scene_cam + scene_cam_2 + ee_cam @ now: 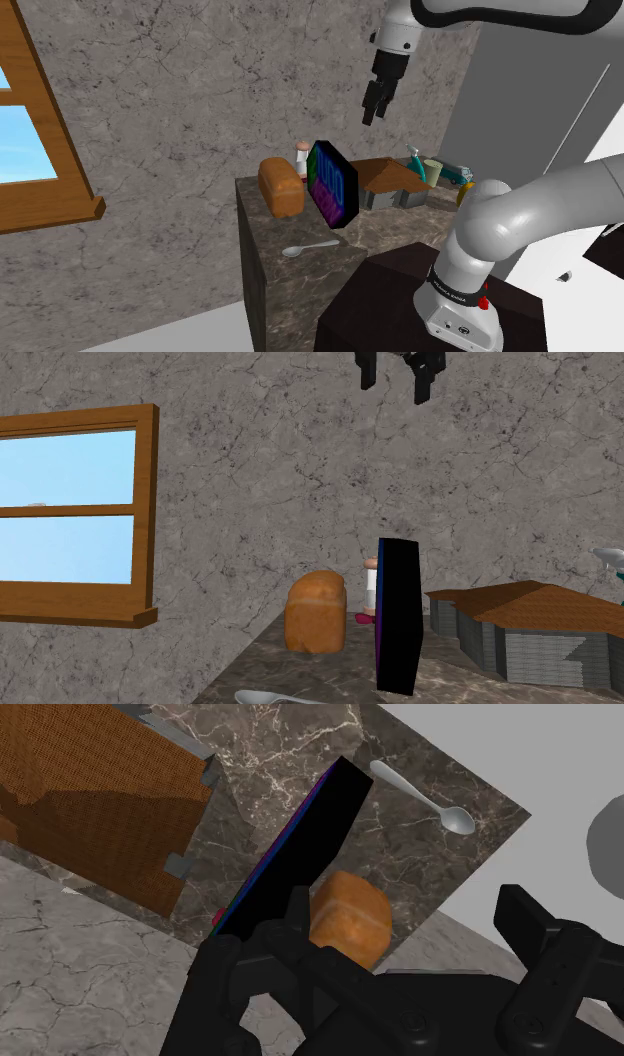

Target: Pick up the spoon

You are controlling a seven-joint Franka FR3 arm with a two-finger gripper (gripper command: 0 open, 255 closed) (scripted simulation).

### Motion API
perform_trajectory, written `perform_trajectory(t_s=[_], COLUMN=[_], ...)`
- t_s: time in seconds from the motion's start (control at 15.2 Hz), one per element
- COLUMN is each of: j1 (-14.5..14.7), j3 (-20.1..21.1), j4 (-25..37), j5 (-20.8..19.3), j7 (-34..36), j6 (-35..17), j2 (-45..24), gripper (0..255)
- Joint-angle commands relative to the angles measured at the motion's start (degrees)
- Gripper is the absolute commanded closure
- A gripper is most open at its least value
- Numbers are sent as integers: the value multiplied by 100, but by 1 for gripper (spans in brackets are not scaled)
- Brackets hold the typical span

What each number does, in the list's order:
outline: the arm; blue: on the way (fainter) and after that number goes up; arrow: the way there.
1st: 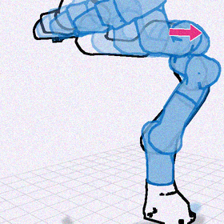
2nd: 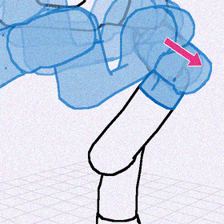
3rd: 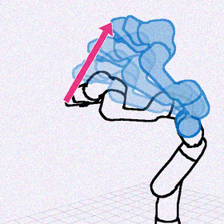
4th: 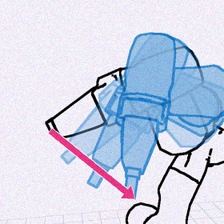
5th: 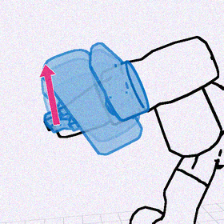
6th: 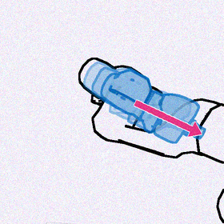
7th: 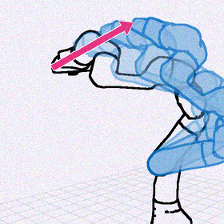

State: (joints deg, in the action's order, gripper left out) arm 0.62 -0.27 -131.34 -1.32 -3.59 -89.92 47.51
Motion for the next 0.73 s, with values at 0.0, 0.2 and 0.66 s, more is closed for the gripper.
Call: perform_trajectory(t_s=[0.0, 0.2, 0.66], j1=[0, 149, 468], j3=[0, 64, 225], j4=[0, -372, -1097], j5=[0, -64, -241], j7=[0, -235, -737], j6=[0, -449, -1544], j2=[0, -222, -931], gripper=[0, 0, 0])
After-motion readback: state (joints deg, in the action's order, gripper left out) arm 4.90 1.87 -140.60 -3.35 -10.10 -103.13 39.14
